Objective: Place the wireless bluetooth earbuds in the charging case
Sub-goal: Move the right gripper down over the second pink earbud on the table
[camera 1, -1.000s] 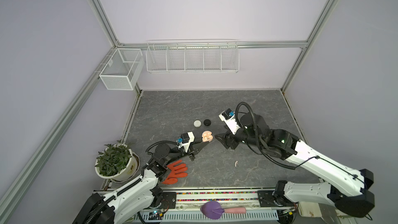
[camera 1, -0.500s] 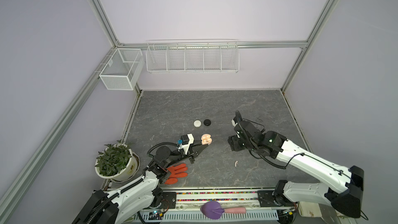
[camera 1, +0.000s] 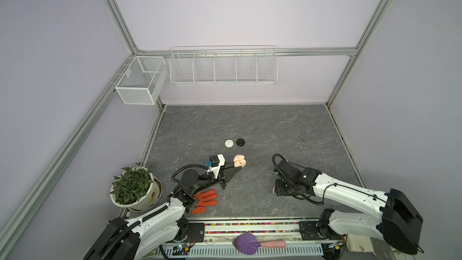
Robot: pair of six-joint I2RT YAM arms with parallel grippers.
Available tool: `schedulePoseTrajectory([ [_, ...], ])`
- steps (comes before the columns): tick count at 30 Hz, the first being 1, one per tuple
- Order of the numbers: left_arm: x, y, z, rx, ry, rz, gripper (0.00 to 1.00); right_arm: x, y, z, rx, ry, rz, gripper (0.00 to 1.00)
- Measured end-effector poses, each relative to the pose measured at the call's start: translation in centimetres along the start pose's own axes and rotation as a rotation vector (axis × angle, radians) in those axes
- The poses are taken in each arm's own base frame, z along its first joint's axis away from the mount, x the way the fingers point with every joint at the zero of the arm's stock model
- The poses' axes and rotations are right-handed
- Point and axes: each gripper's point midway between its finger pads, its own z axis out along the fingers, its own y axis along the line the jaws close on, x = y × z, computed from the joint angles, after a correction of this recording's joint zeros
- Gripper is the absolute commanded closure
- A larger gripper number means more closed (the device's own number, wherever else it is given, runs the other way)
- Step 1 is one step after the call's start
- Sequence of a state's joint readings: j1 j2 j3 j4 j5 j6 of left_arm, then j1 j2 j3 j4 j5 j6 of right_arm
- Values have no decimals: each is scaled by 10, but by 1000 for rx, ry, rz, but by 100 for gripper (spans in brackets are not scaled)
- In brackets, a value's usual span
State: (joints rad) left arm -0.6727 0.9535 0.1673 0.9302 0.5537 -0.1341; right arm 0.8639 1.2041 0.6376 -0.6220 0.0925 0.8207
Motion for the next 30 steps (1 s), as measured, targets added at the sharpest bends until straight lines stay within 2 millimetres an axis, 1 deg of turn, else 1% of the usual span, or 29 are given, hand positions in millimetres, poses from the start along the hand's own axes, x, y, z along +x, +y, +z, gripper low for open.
schedulePoseTrajectory([
  [4, 4, 1, 1, -2, 12, -11, 100, 2, 7, 6, -46, 5, 13, 50],
  [8, 6, 2, 1, -3, 18, -15, 100, -1, 11, 8, -62, -5, 14, 55],
  [13, 6, 2, 1, -6, 18, -15, 100, 2, 7, 18, -27, 21, -7, 58],
  [20, 5, 2, 1, -6, 13, -12, 100, 4, 3, 26, 13, 31, -42, 63],
  [30, 5, 2, 1, -6, 14, -12, 100, -6, 14, 31, 23, 11, -90, 67],
])
